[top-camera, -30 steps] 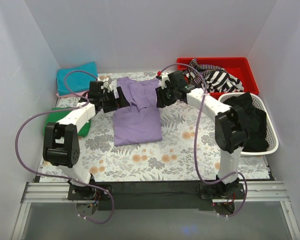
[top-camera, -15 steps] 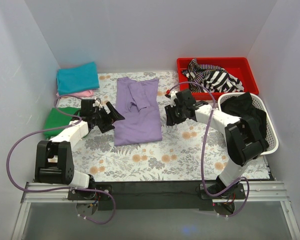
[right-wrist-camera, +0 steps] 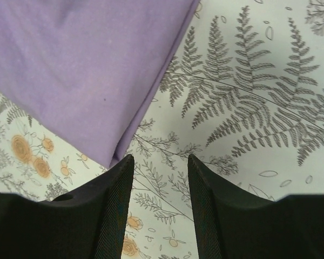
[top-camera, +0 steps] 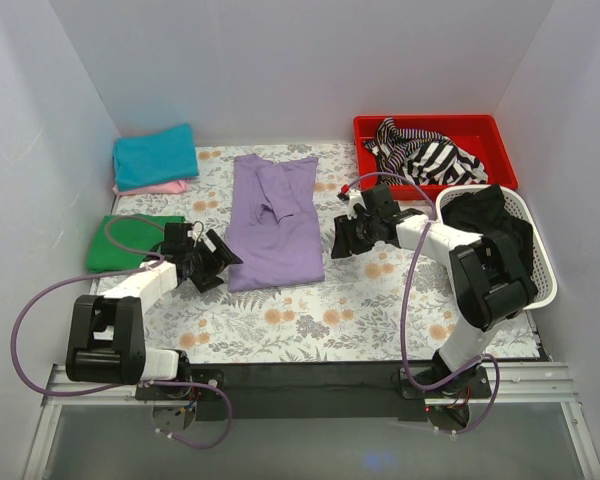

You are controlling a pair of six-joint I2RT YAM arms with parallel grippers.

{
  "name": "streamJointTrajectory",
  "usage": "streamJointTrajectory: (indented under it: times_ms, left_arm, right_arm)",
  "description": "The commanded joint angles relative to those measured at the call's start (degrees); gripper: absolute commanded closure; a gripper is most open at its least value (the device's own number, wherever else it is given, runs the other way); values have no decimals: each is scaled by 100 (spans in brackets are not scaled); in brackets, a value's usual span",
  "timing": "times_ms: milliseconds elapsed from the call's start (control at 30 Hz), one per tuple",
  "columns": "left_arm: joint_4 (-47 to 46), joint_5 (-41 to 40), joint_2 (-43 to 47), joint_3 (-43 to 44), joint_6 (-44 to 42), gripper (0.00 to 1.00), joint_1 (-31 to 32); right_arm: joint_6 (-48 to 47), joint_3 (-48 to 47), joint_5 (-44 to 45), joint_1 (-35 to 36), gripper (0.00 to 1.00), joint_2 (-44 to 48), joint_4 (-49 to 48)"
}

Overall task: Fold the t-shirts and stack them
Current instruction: Fold the tshirt

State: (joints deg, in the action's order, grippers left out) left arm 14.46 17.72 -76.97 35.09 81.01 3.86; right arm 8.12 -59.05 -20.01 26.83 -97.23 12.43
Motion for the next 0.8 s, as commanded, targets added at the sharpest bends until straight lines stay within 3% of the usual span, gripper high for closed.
streamJointTrajectory:
  times_ms: [0, 267, 767]
  left_arm:
    - [-162, -93, 217, -265, 73, 20, 1]
    - [-163, 188, 472, -793, 134, 24, 1]
    - [-795, 654, 420, -1312, 319, 33, 10]
  right_arm:
    - [155, 7, -652, -11, 49, -120, -320]
    - [515, 244, -1513, -2, 48, -401, -636]
    - [946, 561, -2182, 77, 47, -982, -1453]
